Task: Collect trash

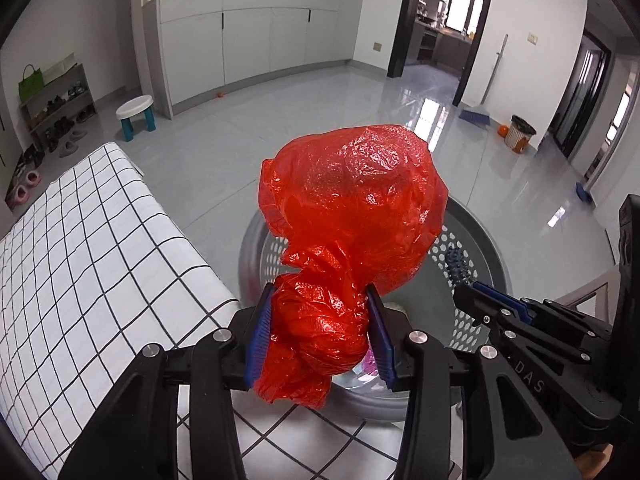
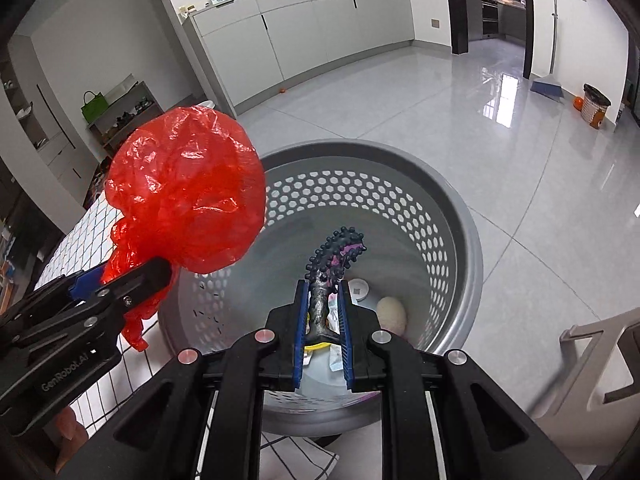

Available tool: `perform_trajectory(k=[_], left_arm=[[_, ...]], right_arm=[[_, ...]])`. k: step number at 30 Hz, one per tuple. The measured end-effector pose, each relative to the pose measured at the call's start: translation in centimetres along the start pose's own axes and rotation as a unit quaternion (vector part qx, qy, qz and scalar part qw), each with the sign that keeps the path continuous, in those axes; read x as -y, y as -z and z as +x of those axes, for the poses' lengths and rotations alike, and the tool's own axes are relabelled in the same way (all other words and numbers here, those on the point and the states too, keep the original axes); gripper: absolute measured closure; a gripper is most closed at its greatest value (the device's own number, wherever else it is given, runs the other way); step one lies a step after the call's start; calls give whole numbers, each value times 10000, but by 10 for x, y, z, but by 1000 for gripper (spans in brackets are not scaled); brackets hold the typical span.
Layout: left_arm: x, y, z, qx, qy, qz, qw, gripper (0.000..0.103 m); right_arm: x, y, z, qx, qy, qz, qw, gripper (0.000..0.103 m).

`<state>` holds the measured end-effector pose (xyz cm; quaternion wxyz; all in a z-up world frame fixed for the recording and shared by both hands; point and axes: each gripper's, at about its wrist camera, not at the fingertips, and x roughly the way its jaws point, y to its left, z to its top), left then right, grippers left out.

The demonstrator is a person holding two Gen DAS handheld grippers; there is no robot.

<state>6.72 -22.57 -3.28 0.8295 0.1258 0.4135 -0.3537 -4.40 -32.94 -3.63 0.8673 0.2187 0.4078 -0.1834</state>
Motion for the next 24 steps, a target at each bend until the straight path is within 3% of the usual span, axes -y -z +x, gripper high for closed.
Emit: perform_trajectory(k=[6,8,11,14,24], left_arm=[[1,-6,1,-7,13,45,10000,55],[1,-7,0,11,27,43,10000,45],[0,-8,-5,96,-16,64,9999,35],[-2,-8,-8,109,-6,34,9999,34],[-2,-2,-14,142,-115,3,9998,33]], right_arm=[[2,-3,1,-53,1,63,10000,89],[3,-5,1,-37,17,78,10000,89],[6,-4,-1,27,27,78,10000,79],[8,-4,-5,126,27,114,9999,68],[11,0,-7,143,-34,165,9998,66]])
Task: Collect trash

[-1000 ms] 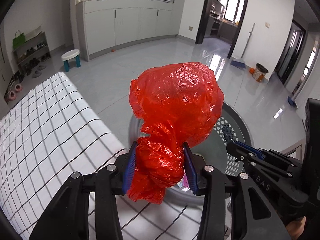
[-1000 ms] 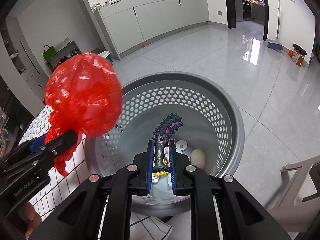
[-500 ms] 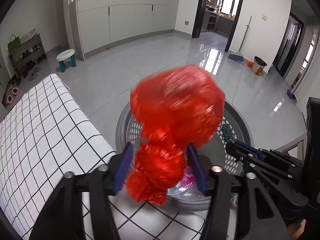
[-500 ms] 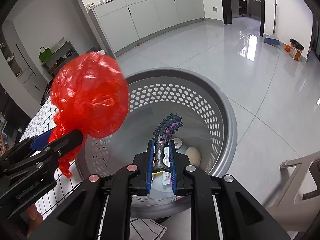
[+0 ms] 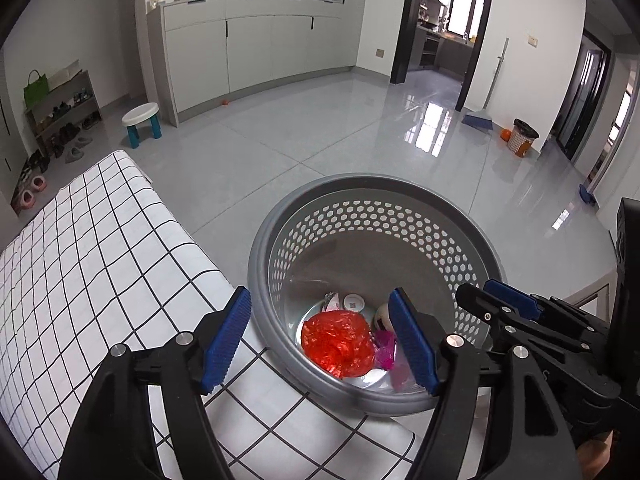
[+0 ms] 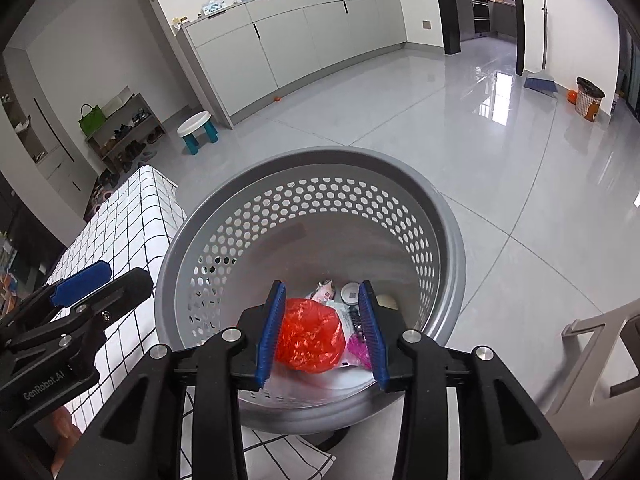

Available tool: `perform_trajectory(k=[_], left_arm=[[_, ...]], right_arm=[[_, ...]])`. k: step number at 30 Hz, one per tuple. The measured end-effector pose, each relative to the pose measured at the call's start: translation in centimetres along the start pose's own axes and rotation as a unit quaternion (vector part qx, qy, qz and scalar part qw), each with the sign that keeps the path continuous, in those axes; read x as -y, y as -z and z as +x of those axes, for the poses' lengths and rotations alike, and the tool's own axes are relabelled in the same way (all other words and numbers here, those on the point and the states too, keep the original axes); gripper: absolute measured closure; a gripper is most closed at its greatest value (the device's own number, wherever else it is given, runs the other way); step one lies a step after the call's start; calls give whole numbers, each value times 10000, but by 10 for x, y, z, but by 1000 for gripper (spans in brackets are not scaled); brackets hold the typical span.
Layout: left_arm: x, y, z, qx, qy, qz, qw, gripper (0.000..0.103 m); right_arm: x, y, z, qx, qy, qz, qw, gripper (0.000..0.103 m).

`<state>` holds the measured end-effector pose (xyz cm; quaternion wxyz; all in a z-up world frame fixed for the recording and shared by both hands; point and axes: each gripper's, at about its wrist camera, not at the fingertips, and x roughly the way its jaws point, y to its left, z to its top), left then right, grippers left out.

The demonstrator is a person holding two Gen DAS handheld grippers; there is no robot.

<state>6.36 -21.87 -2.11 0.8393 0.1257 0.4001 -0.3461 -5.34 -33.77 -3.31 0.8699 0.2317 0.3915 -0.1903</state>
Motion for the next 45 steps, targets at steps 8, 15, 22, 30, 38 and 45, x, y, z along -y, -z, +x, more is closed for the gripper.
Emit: perform_trajectory(k=[8,15,22,30,38,45], left_arm=[[2,5,-7,77,-121,-19,9999,27],[-1,4,-12,147,-243,-45,9996,20],[0,4,-16,215,-594,-1,9980,16],[-6,3,-18,237,-652,-66,9976,10],[-6,5,-17,277,-736,-64,9969,10],[-6,7,-16,282,-780,-44,9965,9]], right_arm=[[-3,2,-3,58,0,0,10000,63],[-5,3,-6,108,42,21,9999,55],[-8,4,-9,202,183,-23,9996,49],[-6,5,-10,252,309,-1,9992,43],[-6,7,-11,282,411,7,9988,42],[-10,8,-11,278,435,-26,9987,42]])
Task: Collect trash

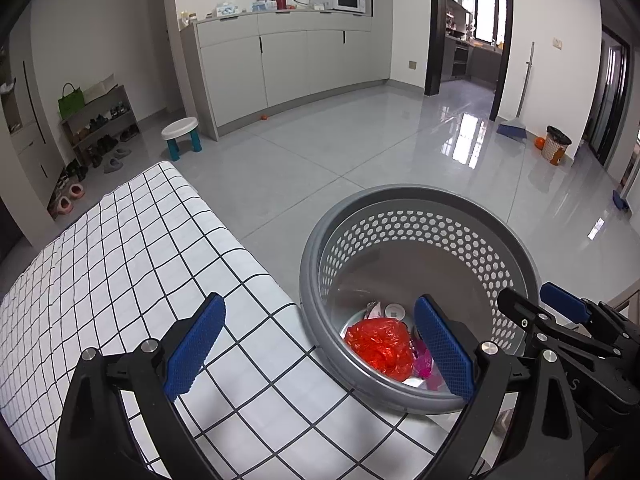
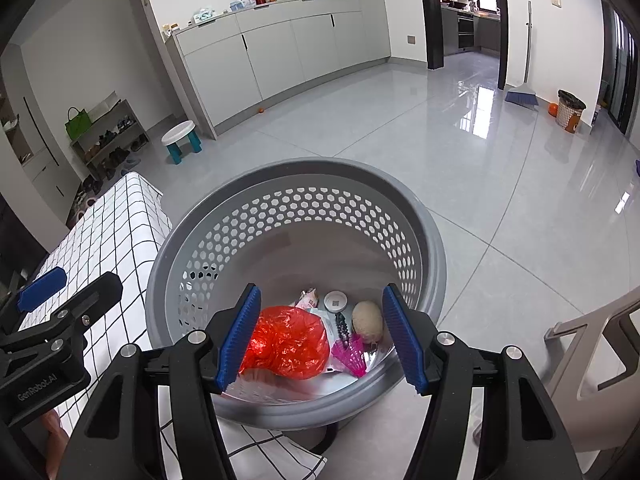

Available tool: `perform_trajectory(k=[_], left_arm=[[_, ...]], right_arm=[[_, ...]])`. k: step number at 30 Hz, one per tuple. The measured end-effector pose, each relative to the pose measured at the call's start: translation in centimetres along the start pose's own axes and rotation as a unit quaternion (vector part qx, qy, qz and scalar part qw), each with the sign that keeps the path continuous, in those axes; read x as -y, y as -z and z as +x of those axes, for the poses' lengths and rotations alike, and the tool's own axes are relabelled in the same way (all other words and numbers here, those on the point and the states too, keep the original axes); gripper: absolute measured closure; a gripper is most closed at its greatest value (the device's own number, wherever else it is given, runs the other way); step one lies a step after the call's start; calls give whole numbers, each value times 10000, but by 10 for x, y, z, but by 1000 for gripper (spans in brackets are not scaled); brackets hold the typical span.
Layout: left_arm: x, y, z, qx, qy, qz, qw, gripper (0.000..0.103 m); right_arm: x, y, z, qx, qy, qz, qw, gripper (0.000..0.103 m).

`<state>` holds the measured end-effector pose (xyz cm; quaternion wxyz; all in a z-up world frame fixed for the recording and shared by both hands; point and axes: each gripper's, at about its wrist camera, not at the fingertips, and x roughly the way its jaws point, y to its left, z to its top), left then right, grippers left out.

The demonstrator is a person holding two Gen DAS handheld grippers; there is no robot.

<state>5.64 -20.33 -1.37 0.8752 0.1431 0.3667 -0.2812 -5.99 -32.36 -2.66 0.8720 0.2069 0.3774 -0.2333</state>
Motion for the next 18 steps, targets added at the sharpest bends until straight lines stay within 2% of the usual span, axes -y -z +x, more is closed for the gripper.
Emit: perform_trajectory(k=[18], left_arm=[[1,0,0,5,-78,59,10000,6]], right_arm=[[6,-1,-3,43,-7,80,10000,35]])
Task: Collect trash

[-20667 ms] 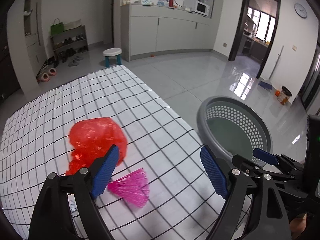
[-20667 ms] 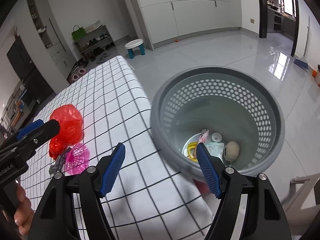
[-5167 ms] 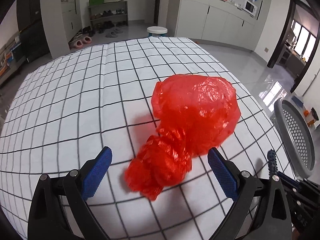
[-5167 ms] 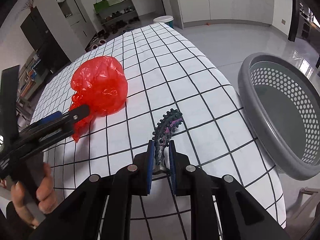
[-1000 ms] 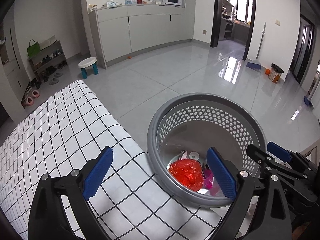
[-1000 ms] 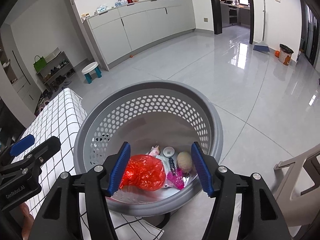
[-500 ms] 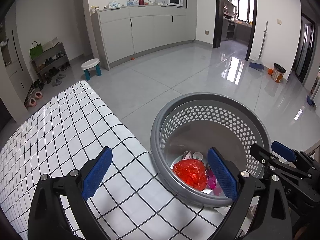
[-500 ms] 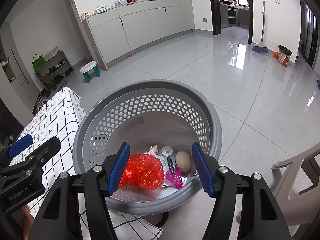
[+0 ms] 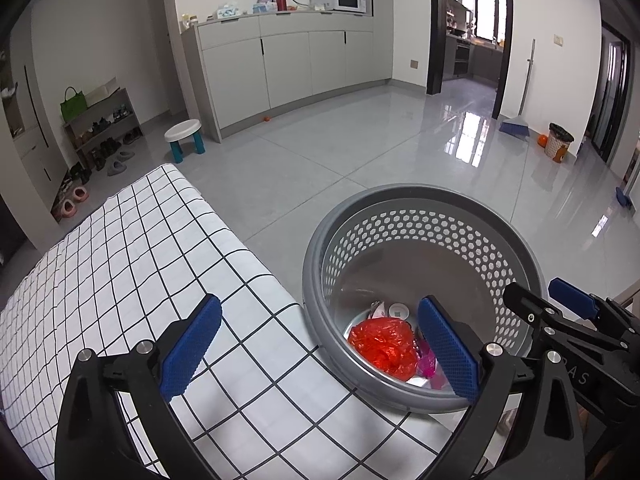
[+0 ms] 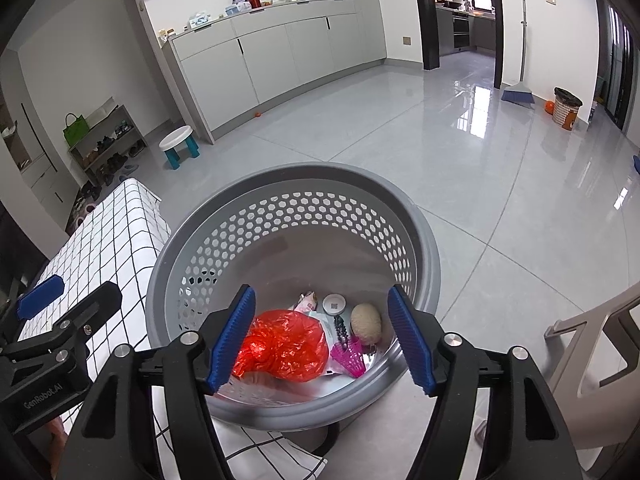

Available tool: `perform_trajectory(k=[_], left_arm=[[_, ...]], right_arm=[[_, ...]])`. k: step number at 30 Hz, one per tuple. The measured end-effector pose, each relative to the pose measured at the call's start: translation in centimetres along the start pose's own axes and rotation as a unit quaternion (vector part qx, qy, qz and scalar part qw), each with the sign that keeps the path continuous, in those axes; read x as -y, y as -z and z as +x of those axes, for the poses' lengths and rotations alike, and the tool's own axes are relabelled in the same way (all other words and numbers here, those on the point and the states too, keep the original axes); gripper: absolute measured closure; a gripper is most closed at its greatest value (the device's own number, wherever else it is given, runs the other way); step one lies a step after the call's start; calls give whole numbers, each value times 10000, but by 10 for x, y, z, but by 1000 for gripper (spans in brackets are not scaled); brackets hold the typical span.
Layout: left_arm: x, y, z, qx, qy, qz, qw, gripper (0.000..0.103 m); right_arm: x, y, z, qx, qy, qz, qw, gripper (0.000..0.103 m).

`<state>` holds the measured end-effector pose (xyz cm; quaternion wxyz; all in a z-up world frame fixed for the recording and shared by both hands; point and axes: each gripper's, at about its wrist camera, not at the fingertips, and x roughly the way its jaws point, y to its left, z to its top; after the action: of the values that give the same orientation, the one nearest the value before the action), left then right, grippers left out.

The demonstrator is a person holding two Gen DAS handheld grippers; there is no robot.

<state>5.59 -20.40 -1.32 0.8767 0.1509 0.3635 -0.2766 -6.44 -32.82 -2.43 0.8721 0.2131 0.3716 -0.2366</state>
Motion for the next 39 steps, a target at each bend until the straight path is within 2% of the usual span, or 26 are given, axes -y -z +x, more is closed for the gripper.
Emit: perform_trajectory(k=[24,39], left_arm=[[-2,0,0,-99,-41,-66,9999,6],[1,-1,-6,46,-163,29,9999,6]], right_arm=[[-4,0,-1,27,14,-48,10000,35],[-8,2,-1,21,-3,-75,10000,35]])
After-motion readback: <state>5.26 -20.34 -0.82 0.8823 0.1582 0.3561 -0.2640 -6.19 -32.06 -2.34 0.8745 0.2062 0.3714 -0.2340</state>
